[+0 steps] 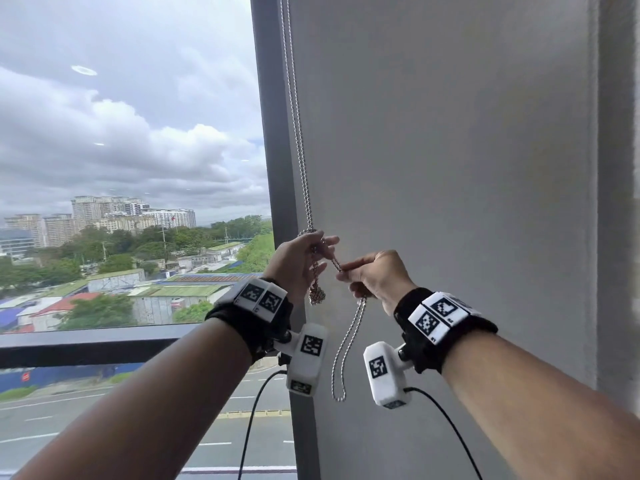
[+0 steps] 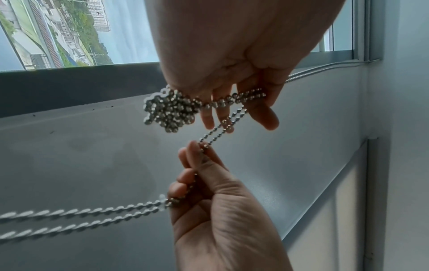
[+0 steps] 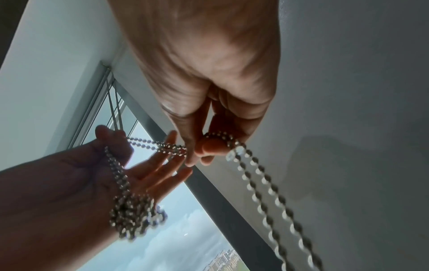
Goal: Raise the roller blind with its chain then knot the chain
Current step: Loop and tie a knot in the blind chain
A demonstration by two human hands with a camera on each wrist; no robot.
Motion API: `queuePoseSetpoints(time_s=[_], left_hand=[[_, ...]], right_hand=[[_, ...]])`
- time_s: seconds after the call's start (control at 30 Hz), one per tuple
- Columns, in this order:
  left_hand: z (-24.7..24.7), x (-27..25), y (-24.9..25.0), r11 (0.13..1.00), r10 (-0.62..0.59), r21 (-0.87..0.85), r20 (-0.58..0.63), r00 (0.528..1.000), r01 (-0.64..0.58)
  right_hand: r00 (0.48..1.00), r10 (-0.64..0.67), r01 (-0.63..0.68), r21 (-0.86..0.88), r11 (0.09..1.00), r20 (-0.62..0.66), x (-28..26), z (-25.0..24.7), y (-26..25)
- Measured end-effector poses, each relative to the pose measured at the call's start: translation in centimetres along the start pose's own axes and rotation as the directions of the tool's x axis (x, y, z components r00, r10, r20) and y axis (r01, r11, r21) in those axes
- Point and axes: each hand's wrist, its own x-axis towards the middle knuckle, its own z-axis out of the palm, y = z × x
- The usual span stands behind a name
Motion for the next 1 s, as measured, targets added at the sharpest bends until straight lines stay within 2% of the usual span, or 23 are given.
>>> queuePoseSetpoints(time_s=[0.1,0.17,0.23,0.3,0.37,0.4,0.43,0.53,0.6,0.73,0.83,1.0], left_hand=[[0.2,-0.3,0.0,0.999,0.029,-0.015,0.025,0.999,-0.029],[0.2,-0.4,-0.1,0.999,0.025,0.03,0.038,0.999,-0.026],[0.1,-0.5,-0.1,0.996,0.017,0.085,0.034,0.999,-0.02],[0.4,-0.6,0.1,0.995,0.006,0.096,0.051,0.999,-0.011],[0.7,-1.0,0.4,0.998,-0.021,0.067,0.081,0.997,0.016],[0.8,-1.1,0.6,0.998,-0.04,0.048,0.1,0.994,0.035],[0.8,-1.1,0.6,0.998,-0.05,0.033,0.11,0.993,0.046],[0.8,-1.1,0.4,0.998,-0.038,0.046,0.098,0.994,0.034],[0.9,-1.1,0.4,0.998,-0.041,0.053,0.099,0.994,0.036],[0.6,-1.1,0.3,0.998,0.001,0.064,0.053,0.999,-0.004],[-0.2,-0.9,0.1,0.996,0.044,0.073,0.016,0.999,-0.045],[-1.3,-1.2,0.9,0.999,-0.01,0.051,0.004,1.0,0.01]], right_hand=[[0.995,0.055,-0.056,0.011,0.998,0.082,-0.8,0.1,0.4],[0.989,0.053,-0.048,-0.036,0.998,0.137,-1.3,0.3,0.5],[0.991,-0.043,0.053,-0.075,0.996,0.128,-1.7,0.6,0.4],[0.978,-0.174,0.174,0.009,0.985,0.113,-2.4,1.0,0.0],[0.942,-0.279,0.27,0.069,0.96,0.186,-2.9,1.6,0.0],[0.929,-0.303,0.3,0.046,0.953,0.214,-3.0,2.0,0.2],[0.93,-0.309,0.317,-0.005,0.948,0.199,-3.0,2.4,0.4],[0.952,-0.304,0.305,-0.088,0.948,0.033,-2.4,2.6,1.2],[0.952,-0.305,0.303,-0.114,0.946,-0.002,-2.3,2.7,1.3],[0.918,-0.394,0.391,-0.276,0.878,0.046,-2.1,2.6,0.7],[0.906,-0.414,0.412,-0.393,0.822,0.085,-1.7,1.9,0.6],[0.899,-0.434,0.407,-0.477,0.779,0.058,-0.9,1.3,0.9]])
